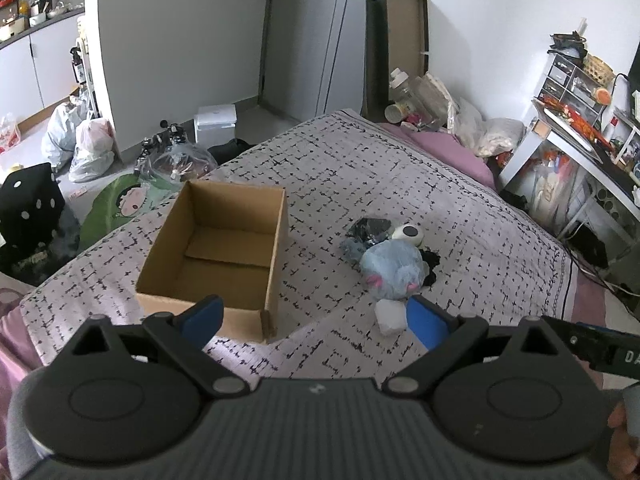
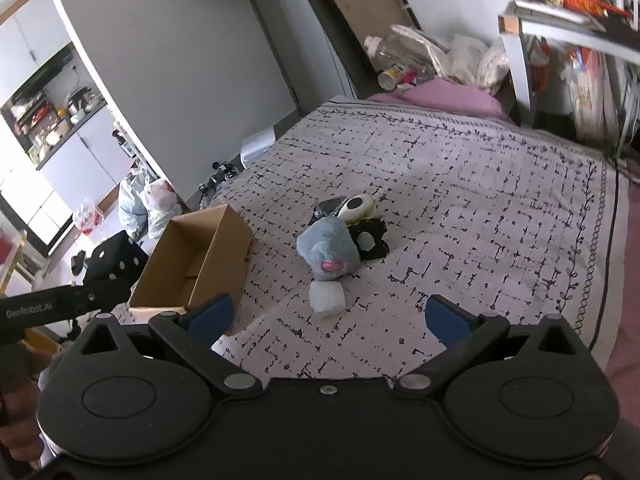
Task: Organize soft objects
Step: 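Move the left tool down to the light blue plush and close on it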
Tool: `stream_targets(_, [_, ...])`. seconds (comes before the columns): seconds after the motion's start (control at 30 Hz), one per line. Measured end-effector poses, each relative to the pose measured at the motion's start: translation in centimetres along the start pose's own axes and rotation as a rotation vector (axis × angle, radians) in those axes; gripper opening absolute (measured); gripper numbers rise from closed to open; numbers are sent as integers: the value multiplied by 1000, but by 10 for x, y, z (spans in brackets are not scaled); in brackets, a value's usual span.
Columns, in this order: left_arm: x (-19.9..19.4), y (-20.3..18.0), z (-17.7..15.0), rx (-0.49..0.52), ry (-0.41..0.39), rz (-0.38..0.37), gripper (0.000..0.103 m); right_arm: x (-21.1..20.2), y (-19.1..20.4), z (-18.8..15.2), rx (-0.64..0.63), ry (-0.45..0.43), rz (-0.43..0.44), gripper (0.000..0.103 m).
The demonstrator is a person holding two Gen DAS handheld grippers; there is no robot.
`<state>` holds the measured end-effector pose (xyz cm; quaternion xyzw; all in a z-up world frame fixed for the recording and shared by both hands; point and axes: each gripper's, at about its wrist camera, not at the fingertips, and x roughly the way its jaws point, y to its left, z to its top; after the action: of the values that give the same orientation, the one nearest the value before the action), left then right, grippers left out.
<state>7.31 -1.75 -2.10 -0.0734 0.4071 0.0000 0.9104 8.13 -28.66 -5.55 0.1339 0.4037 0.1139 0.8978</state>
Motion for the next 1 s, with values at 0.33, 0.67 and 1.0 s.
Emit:
stream_targets(0.33, [29, -17, 19, 16, 28, 0, 97, 27, -14, 24, 66, -8, 30, 103])
stream_targets(0.67, [61, -33, 40, 8, 16, -15, 95, 58, -43, 43, 199, -5, 84, 99])
stream_targets(1.0, [106, -48, 48, -16, 69, -29, 78, 106, -71, 39, 357, 28, 92, 75])
